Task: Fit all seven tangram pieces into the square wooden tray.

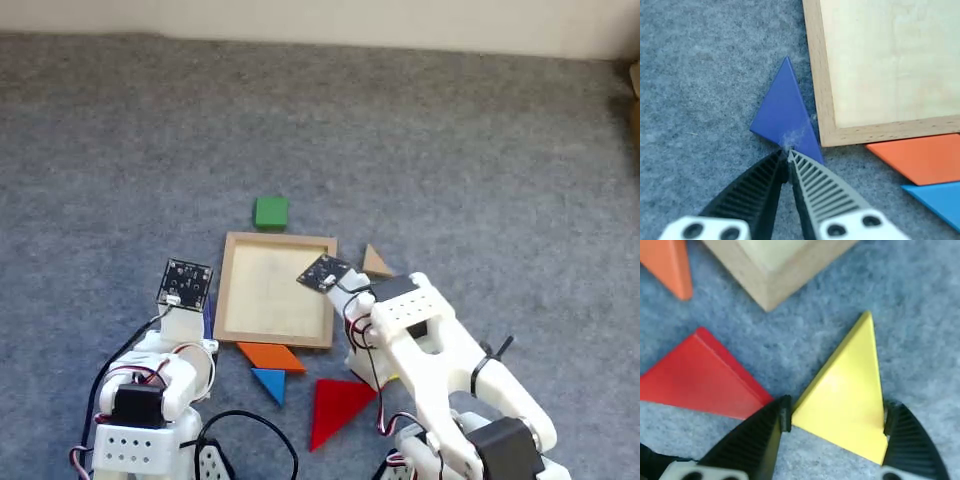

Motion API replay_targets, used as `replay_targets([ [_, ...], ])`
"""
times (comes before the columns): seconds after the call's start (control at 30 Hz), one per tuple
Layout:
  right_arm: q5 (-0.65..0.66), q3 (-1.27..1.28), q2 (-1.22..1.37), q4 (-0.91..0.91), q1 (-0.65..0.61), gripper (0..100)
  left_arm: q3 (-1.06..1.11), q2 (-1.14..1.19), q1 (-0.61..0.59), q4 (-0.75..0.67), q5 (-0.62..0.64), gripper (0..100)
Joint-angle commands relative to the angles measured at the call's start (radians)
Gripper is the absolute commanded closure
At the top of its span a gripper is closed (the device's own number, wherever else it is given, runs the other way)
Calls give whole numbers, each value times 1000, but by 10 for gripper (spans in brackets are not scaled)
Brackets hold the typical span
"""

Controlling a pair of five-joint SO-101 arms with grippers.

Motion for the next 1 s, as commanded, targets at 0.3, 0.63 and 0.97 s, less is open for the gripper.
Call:
replay_targets([
  [0.3,106,-5,-38,87,-2,706,21,-41,5,3,-5,995],
  [0.63,107,38,-38,91,-4,687,21,-41,5,3,-5,995],
  [0.97,106,33,-39,71,120,660,21,-41,5,3,-5,995],
])
